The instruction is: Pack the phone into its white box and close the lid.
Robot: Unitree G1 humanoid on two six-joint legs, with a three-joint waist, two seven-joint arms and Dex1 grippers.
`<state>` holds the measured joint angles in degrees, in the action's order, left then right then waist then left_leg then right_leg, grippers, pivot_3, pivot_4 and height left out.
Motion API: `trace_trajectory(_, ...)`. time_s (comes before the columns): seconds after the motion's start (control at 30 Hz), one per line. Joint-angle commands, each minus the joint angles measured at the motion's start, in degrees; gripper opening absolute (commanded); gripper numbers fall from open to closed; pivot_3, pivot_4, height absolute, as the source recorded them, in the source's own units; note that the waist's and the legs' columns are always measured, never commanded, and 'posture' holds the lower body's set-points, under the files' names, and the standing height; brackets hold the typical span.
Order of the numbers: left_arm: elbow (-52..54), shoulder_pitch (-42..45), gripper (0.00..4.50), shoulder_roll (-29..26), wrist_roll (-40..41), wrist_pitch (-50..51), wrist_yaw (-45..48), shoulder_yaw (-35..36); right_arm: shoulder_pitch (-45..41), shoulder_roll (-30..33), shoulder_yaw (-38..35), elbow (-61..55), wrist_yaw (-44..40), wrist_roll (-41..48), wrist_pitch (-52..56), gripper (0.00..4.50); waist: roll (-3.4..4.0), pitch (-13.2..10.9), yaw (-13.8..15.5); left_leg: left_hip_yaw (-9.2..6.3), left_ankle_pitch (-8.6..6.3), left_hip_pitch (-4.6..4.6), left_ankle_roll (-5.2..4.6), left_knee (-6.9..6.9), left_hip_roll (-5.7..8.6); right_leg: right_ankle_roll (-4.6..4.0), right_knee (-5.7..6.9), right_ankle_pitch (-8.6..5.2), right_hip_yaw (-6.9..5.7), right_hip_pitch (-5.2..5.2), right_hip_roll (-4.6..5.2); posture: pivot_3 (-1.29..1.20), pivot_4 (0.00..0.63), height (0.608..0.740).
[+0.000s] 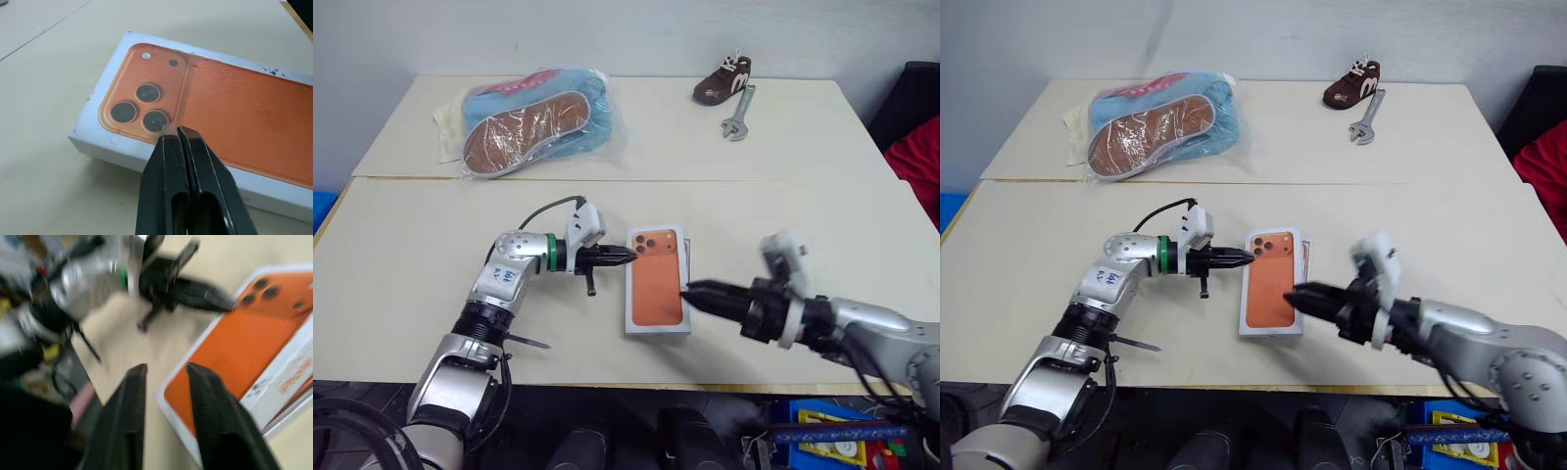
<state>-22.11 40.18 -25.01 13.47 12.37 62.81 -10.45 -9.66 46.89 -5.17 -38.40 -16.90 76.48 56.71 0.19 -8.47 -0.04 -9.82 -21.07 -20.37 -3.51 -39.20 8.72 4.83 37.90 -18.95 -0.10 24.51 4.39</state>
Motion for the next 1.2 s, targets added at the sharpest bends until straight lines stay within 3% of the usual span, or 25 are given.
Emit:
trace_trajectory(0.03, 1.35, 0.16, 0.0, -3.26, -0.05, 0.69, 2.42, 1.5, -2.39, 0.77, 8.89, -2.17, -6.71, -17.77, -7.16, 0.01, -0.01, 0.01, 0.05, 0.0, 0.0, 0.0, 0.0, 0.0, 0.0, 0.0, 0.0, 0.0, 0.02, 0.0, 0.0, 0.0, 0.15, 0.74)
trace_trajectory(0.17, -2.46, 0.91, 0.0, -3.96, -3.08, -1.3, 2.28, -0.1, -4.1, 0.9, 17.52, -0.01, -11.68, -31.62, -12.39, 0.01, -0.04, 0.02, 0.61, -0.06, 0.0, 0.01, 0.0, -0.04, 0.05, 0.02, 0.03, 0.01, -0.01, 0.04, 0.02, 0.0, 0.15, 0.74)
trace_trajectory(0.27, -4.49, 2.52, 0.0, -1.19, -3.86, -2.04, 1.95, -0.91, -4.43, 1.25, 20.89, 1.69, -14.2, -38.77, -14.93, 0.01, -0.08, 0.01, 1.41, -0.07, -0.01, 0.01, -0.03, -0.08, 0.13, 0.05, 0.01, 0.03, -0.04, 0.03, 0.05, 0.0, 0.15, 0.74)
trace_trajectory(0.6, -15.11, 9.84, 0.0, 9.11, -6.4, -7.06, -1.27, -1.17, -0.34, -0.32, 17.44, 2.17, -16.17, -44.46, -15.28, 0.01, -0.38, 0.0, 1.54, -0.18, -0.12, -0.12, -0.25, -0.64, 0.39, 0.19, 0.04, 0.11, 0.01, 0.05, 0.13, 0.0, 0.15, 0.74)
trace_trajectory(0.83, -12.51, 8.53, 0.0, 7.38, -4.09, -5.63, 3.84, 0.16, 1.28, -2.56, 15.89, 4.67, -14.7, -48.75, -17.24, 0.01, -0.44, -0.01, 1.35, -0.18, -0.15, -0.08, -0.2, -0.68, 0.42, 0.21, 0.0, 0.12, 0.07, 0.18, 0.07, 0.0, 0.15, 0.74)
trace_trajectory(1.0, -7.93, 9.96, 0.0, 5.99, 2.64, 5.42, 12.31, 2.01, -0.13, -5.34, 13.15, 5.6, -13.46, -49.48, -16.68, 0.01, -0.44, -0.01, 1.39, -0.16, -0.16, -0.07, -0.18, -0.76, 0.43, 0.21, 0.05, 0.12, 0.12, 0.2, 0.04, 0.0, 0.15, 0.74)
trace_trajectory(1.2, -11.06, 10.99, 0.0, 7.81, -5.06, 0.18, 11.21, -4.64, -3.17, -7.18, 16.72, 12.55, -10.51, -57.69, -17.71, 0.01, -0.45, 0.0, 1.44, -0.19, -0.16, -0.04, -0.18, -0.75, 0.47, 0.2, 0.07, 0.12, 0.13, 0.2, 0.05, 0.0, 0.15, 0.74)
